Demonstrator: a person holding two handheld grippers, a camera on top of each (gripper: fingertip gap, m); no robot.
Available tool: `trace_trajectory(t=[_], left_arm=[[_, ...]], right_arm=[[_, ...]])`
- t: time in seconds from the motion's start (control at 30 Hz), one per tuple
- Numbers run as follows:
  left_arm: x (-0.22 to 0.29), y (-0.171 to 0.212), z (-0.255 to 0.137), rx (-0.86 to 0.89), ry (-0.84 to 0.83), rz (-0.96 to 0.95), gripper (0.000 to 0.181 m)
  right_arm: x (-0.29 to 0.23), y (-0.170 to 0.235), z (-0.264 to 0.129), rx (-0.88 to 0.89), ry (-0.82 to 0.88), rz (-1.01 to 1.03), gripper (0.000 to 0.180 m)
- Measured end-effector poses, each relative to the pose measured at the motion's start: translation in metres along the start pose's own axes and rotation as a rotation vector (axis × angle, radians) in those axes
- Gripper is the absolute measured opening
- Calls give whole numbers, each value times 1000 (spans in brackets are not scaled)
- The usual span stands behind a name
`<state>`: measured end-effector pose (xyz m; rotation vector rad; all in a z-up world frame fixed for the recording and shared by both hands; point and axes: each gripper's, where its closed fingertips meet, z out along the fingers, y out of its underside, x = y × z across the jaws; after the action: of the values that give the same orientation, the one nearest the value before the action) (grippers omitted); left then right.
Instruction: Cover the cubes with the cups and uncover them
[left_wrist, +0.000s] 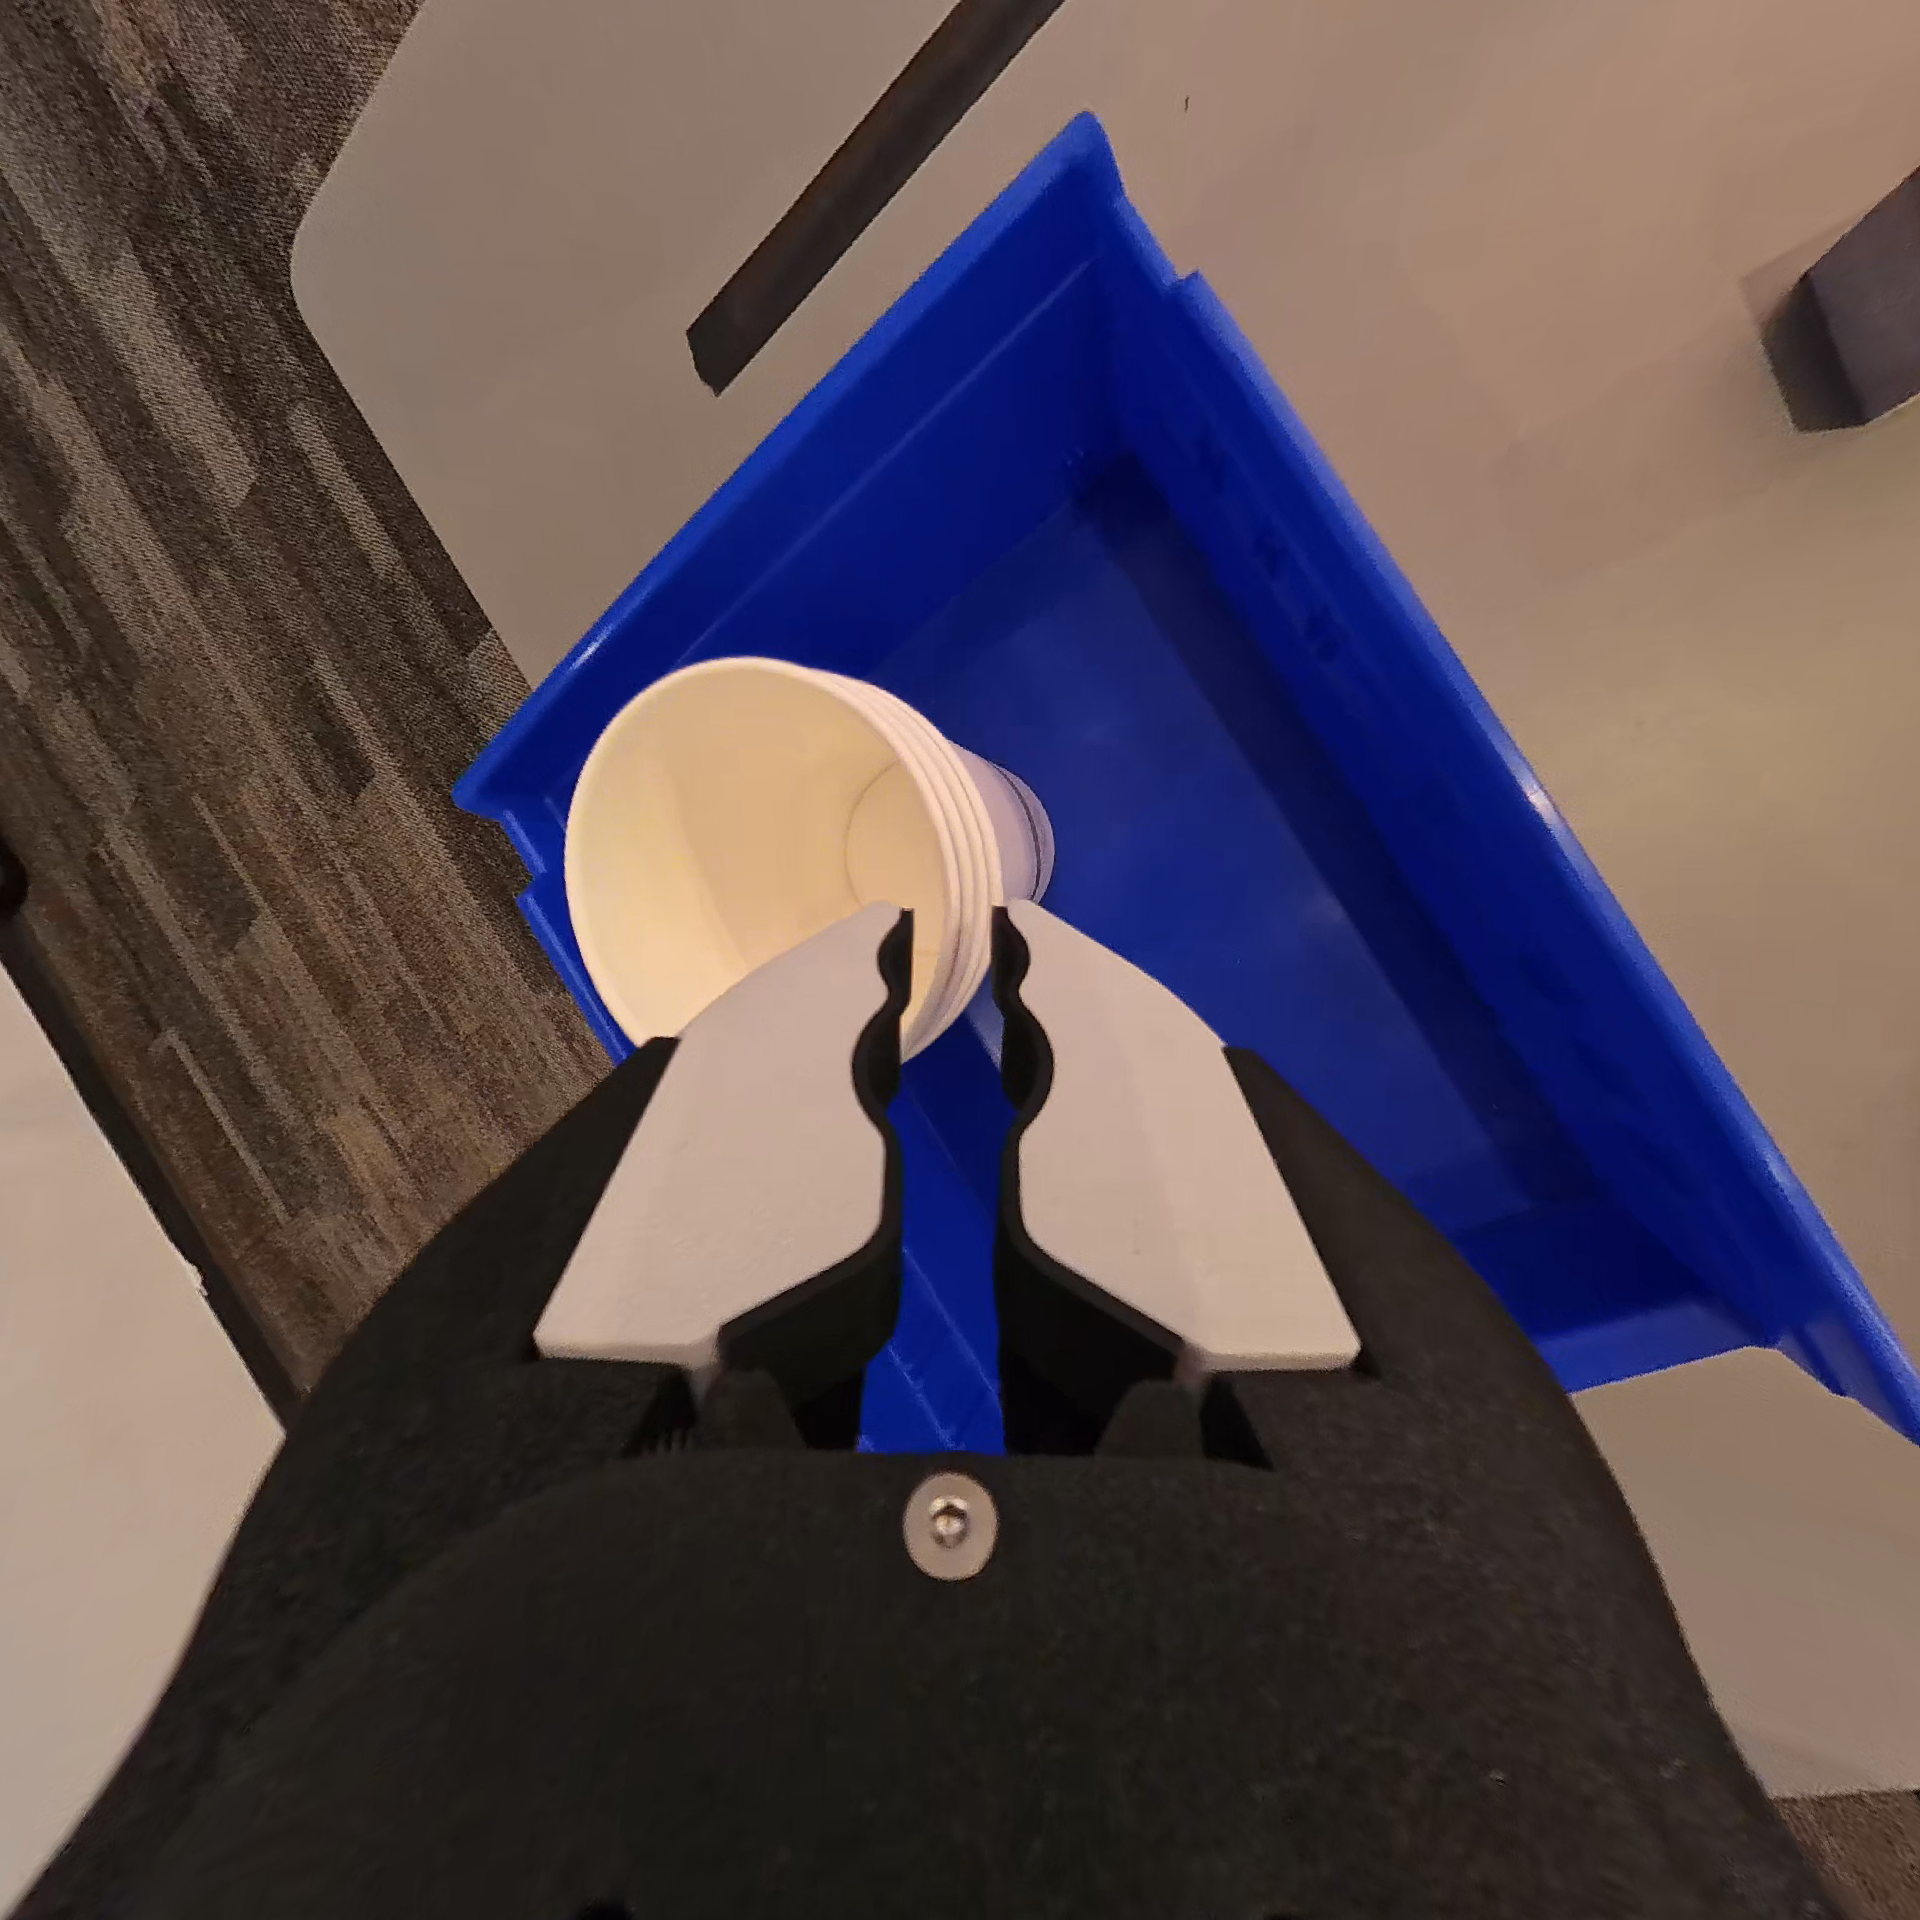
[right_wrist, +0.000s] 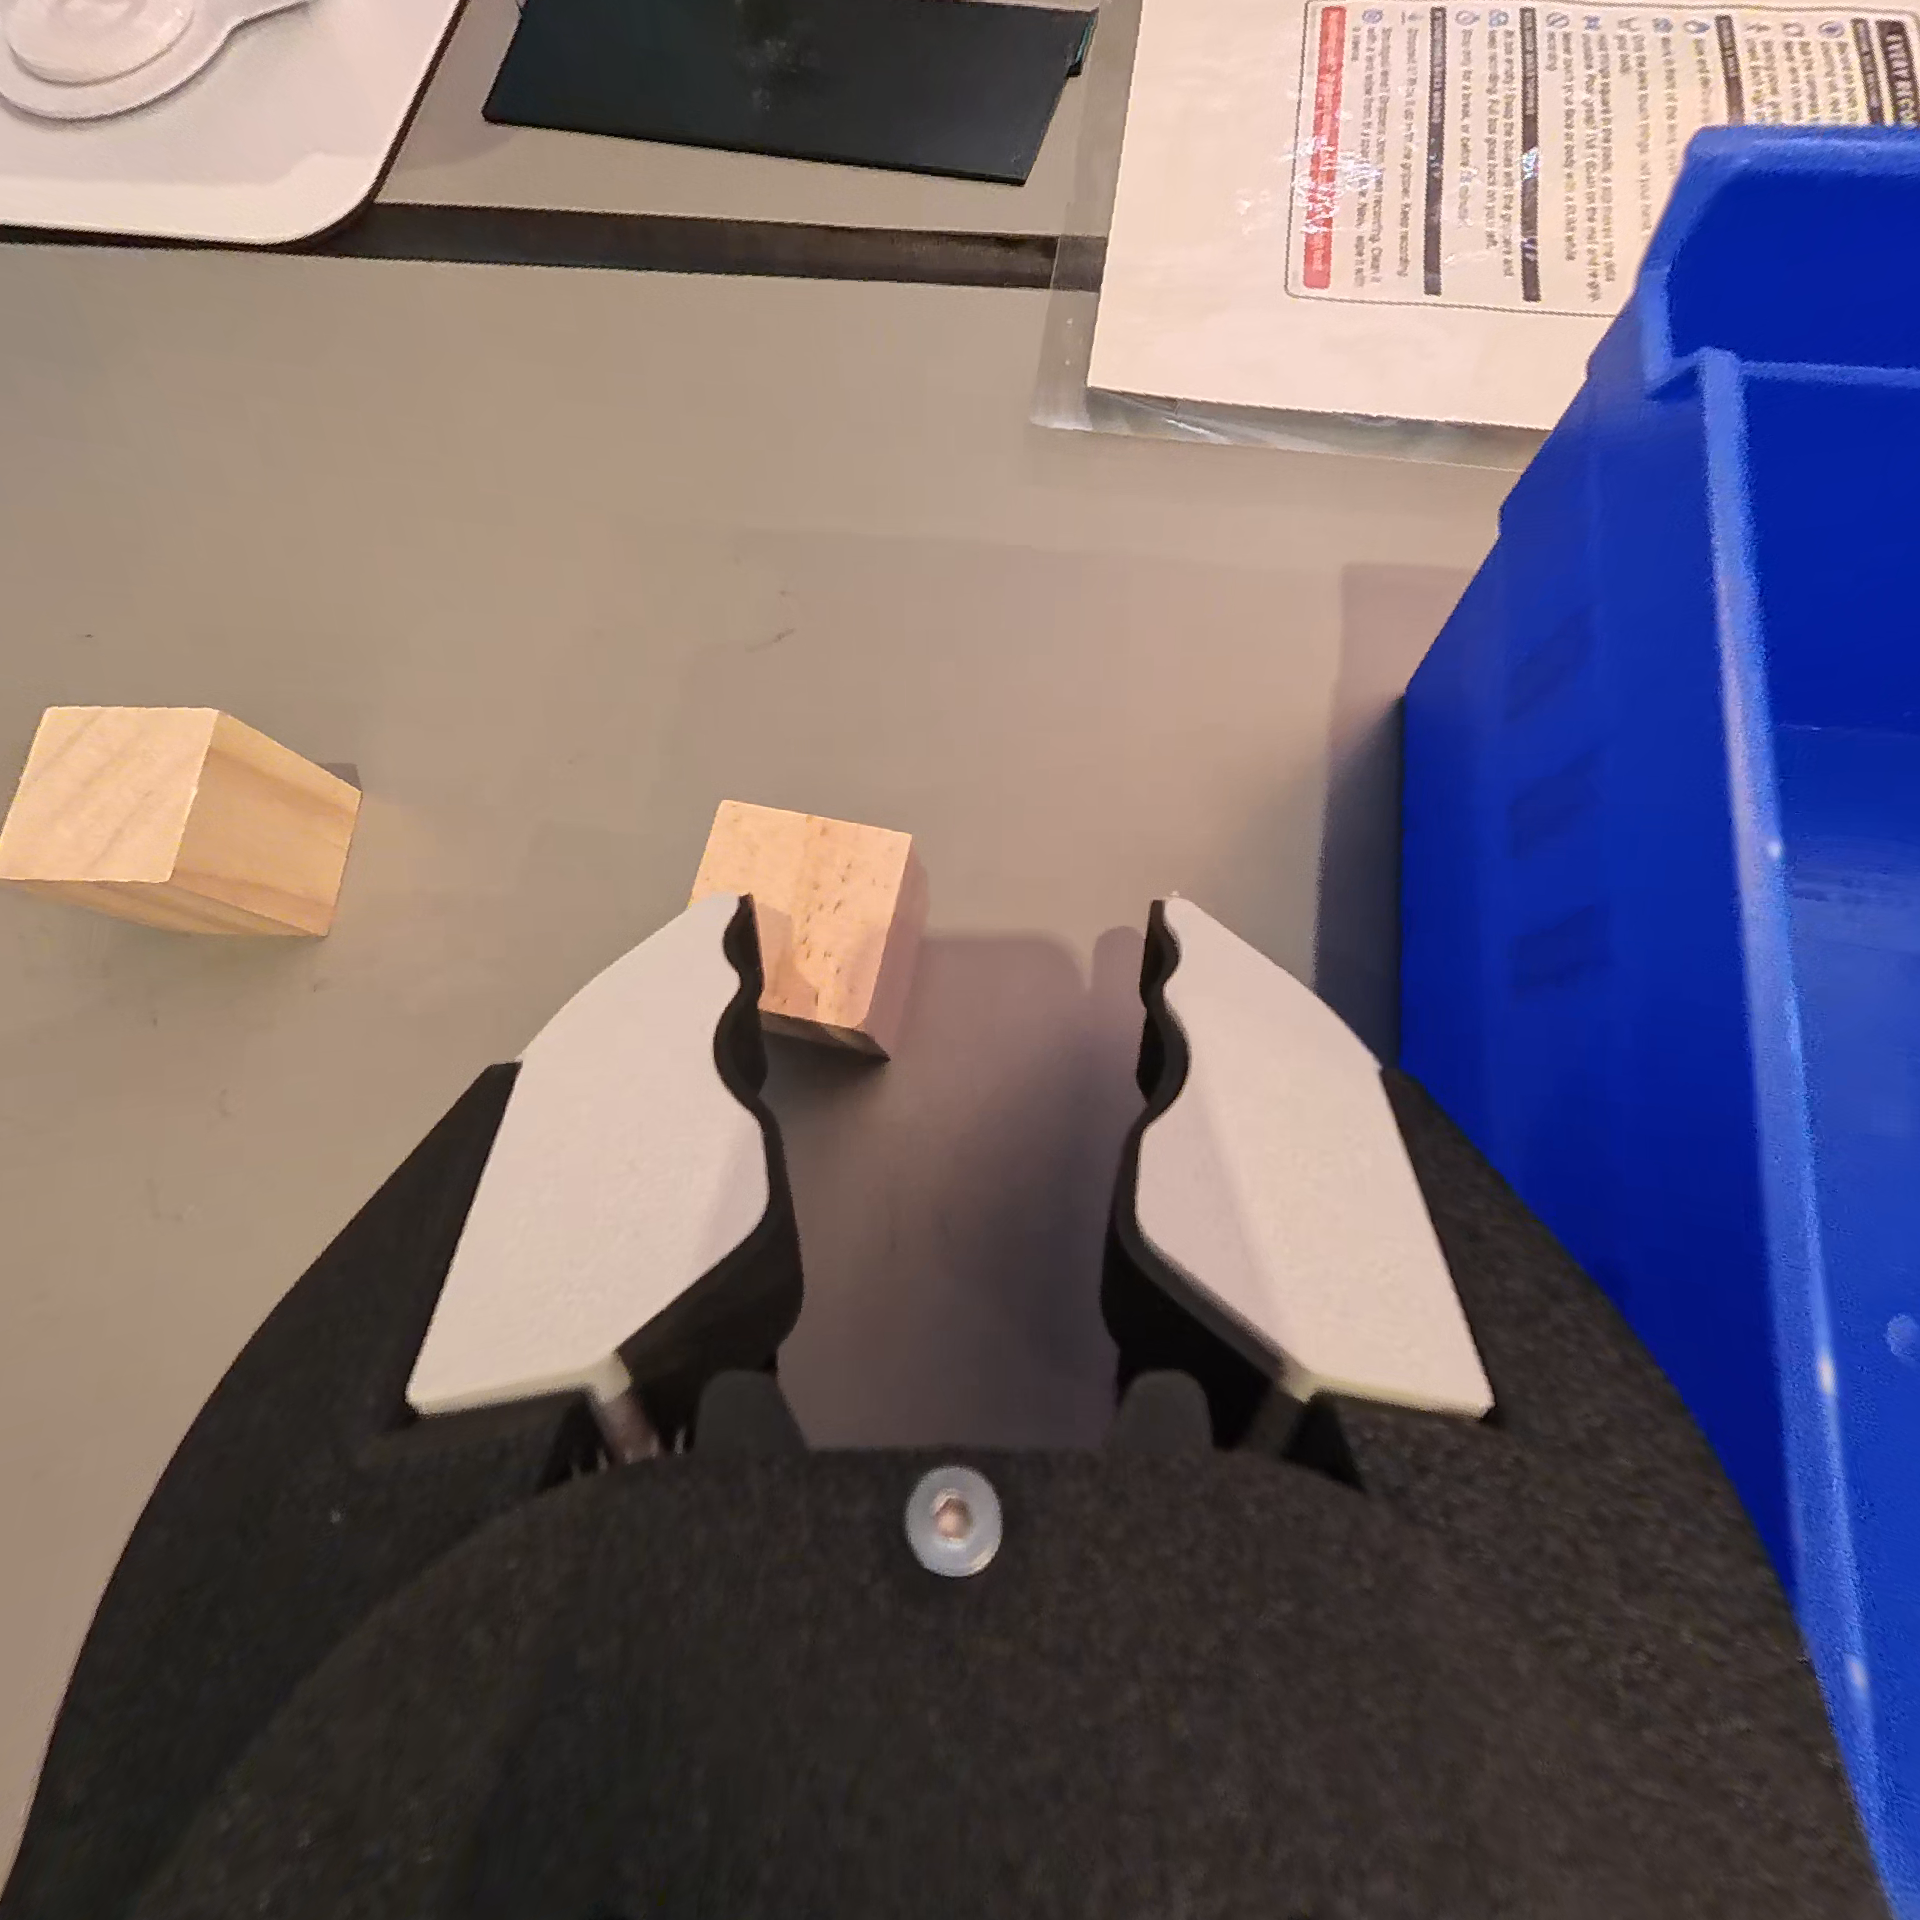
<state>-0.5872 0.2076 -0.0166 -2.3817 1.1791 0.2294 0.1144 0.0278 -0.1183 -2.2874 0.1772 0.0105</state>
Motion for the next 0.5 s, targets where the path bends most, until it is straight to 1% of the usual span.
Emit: trace_trajectory(t=[0.13, 0.23, 0.5], left_arm=[[0, 3, 3, -20, 5, -6, 11], [-2, 1, 3, -10, 3, -14, 4], [0, 2, 6, -31, 18, -21, 5]], right_arm=[[1, -2, -2, 12, 0, 7, 70], [2, -1, -3, 10, 3, 5, 70], [5, -1, -4, 10, 5, 12, 70]])
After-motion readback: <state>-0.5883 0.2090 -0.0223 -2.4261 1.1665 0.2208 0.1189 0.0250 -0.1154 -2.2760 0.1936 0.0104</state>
